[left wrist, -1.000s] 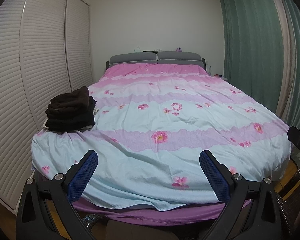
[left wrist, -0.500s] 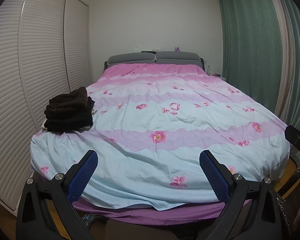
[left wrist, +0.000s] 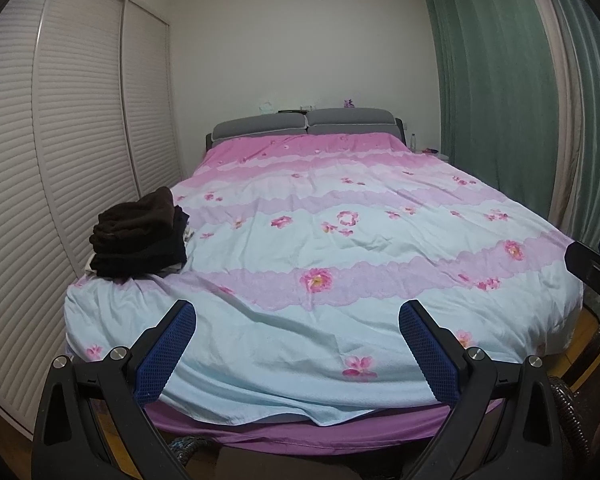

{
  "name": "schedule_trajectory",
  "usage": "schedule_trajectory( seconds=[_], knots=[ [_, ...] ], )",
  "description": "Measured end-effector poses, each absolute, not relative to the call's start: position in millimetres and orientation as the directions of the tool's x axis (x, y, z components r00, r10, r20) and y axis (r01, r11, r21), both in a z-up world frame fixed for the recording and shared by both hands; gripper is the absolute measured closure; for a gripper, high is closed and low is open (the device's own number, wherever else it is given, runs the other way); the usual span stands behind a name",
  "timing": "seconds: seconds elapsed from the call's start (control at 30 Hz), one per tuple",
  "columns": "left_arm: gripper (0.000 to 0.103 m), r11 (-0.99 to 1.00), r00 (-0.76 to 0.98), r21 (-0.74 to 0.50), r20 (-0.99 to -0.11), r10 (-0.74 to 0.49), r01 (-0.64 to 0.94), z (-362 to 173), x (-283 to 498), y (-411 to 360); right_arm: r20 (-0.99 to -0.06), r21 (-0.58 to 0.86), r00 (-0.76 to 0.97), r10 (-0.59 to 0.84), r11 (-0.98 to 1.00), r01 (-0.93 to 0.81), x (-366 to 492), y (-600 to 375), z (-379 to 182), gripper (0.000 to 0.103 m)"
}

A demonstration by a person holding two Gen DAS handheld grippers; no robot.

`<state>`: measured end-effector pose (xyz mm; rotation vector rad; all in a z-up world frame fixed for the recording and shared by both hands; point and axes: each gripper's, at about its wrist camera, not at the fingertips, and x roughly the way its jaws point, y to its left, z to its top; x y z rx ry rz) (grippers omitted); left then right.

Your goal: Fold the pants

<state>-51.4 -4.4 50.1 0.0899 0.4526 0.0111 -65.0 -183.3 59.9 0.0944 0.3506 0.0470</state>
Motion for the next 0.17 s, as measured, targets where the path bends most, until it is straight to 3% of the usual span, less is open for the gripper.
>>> schedule_trajectory(
  seconds=[0.17],
  knots=[
    [0.000,0.996,0.895,0.092,-0.445,0.022,0.021,47.6,-49.1,-6.2,-0.342,0.102,0.938,0.063,0.994,-0.030,-64.8,-181.7,59.6,0.002]
  ],
)
